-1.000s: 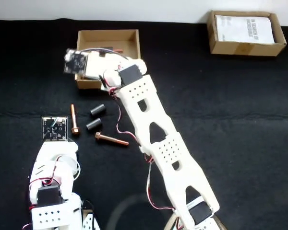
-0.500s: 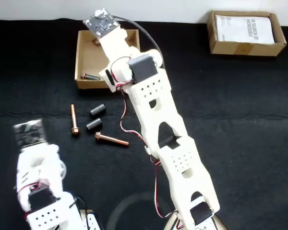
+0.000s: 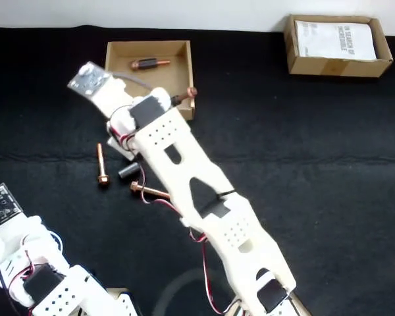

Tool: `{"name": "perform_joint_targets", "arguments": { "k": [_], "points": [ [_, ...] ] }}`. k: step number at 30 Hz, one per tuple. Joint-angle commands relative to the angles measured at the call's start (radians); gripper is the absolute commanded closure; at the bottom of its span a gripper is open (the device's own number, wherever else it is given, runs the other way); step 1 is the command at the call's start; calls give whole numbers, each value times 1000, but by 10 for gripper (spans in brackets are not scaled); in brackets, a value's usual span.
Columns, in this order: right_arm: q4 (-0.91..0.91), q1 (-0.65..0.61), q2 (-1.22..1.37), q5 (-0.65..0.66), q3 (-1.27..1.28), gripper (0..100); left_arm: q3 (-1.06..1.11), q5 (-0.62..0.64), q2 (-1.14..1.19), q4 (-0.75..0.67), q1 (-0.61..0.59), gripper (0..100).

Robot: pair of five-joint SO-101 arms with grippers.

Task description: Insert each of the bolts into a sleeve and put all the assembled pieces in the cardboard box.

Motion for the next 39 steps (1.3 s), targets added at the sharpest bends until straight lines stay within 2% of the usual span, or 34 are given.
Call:
{"name": "perform_joint_targets", "arguments": {
  "k": [1, 11, 24, 36, 39],
  "points": [
    [-113, -2, -76, 23, 131, 840, 16, -6, -27, -2, 15, 990],
    [-412, -7, -77, 34, 463, 840, 16, -6, -27, -3, 33, 988],
    [-367, -67, -82, 34, 476, 840, 16, -8, -27, -3, 36, 987],
    [-380, -67, -84, 325, 389, 840, 16, -8, -27, -3, 36, 987],
    [-335, -67, -85, 404, 343, 840, 16, -8, -27, -3, 36, 987]
  ]
}}
